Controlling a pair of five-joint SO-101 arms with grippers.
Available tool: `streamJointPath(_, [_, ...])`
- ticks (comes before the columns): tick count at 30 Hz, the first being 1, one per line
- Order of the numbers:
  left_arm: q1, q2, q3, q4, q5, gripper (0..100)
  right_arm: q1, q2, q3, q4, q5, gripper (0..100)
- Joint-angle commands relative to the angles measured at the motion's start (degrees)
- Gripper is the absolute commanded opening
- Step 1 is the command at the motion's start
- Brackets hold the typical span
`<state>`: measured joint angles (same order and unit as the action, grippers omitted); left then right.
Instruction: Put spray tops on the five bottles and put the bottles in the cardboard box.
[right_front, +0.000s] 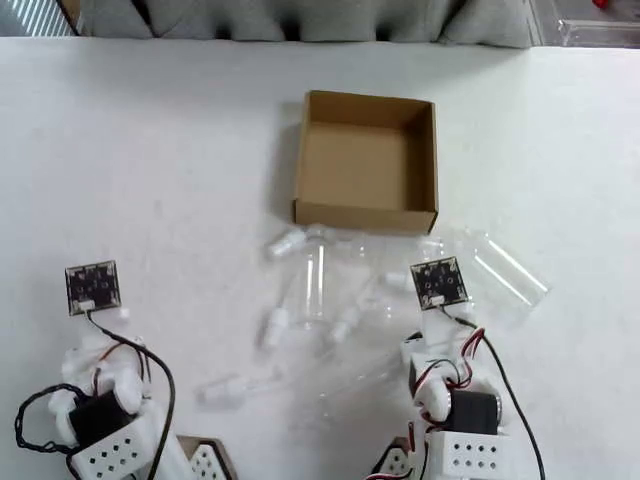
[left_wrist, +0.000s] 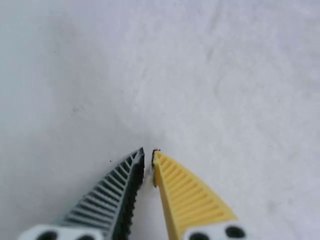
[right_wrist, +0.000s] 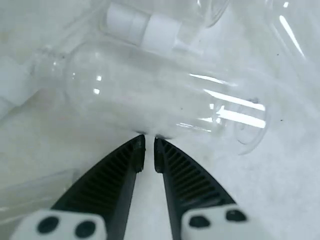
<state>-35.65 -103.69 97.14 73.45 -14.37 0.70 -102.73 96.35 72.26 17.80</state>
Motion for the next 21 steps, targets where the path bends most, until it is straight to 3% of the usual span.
streamJointPath(1, [0.6, -0.8, -0.3, -5.3, 0.0, 5, 0.6, -0.5, 0.5, 0.3, -0.4, 1.6])
streamJointPath(7, [4.2, -0.8, -3.2, -10.5, -0.4, 5, 0.6, -0.5, 0.5, 0.3, -0.4, 1.6])
streamJointPath(13, [13.0, -0.8, -4.5, -10.4, -1.9, 5, 0.6, -0.5, 0.5, 0.3, -0.2, 1.6])
streamJointPath(21, [24.3, -0.4, -18.3, -2.9, -1.1, 5, 0.6, -0.5, 0.5, 0.3, -0.2, 1.6])
